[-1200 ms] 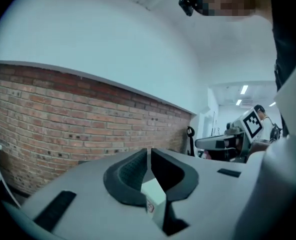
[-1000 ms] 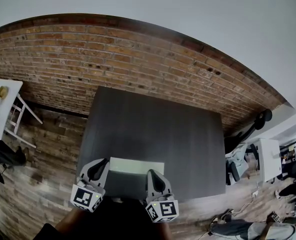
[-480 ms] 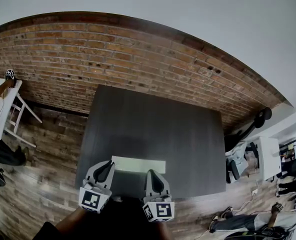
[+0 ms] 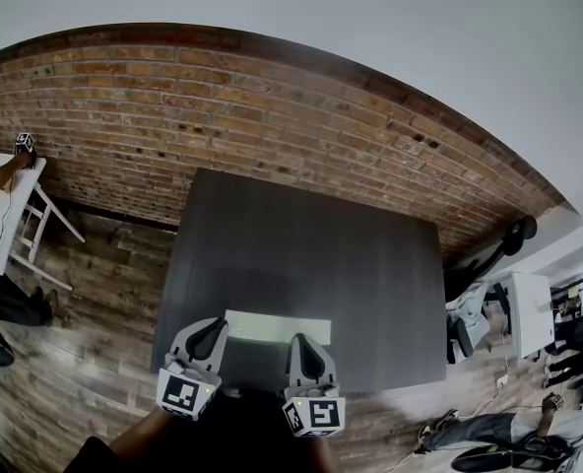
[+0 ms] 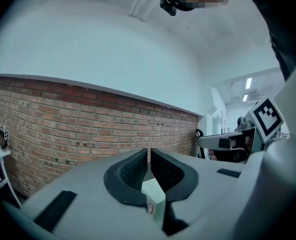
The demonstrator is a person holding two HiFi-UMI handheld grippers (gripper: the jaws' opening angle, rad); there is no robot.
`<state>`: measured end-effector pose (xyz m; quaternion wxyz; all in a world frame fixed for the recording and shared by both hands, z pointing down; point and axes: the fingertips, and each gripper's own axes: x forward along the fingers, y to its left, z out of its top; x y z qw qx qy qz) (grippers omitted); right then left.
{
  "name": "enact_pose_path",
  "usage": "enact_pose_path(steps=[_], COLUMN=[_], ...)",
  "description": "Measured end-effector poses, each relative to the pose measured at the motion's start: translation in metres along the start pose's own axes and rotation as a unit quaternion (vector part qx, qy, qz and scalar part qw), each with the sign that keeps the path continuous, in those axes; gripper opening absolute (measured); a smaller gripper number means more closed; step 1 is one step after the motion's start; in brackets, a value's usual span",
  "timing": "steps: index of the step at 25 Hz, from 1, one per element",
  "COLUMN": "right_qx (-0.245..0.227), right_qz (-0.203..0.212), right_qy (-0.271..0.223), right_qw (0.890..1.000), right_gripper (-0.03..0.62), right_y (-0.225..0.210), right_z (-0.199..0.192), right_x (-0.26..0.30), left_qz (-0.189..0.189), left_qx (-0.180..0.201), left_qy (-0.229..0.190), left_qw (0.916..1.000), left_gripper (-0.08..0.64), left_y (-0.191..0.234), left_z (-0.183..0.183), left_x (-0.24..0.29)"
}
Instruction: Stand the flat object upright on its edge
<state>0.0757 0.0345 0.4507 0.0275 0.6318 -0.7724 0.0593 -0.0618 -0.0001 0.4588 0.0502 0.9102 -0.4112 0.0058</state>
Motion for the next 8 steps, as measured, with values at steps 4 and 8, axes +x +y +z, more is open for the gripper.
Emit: enact_pose_path(steps=[4, 8], right_qx=[-0.003, -0.001], right_qz=[0.001, 0.001], right_qy=[0.002, 0.001], right_qw=[1.0, 1.0], right_gripper=[0.023, 0.023], right_y=[0.002, 0.004], right_z=[-0.001, -0.003], right_x=[0.002, 0.003], left_qz=[-0.005, -0.012], left_qx=[-0.001, -0.006], left_qy=[0.003, 0.017], left_qw=[1.0, 0.9998], left_gripper=[0.048, 0.048], left_y=[0.001, 0.001], left_z=[-0.002, -0.011], left_x=[0.001, -0.001])
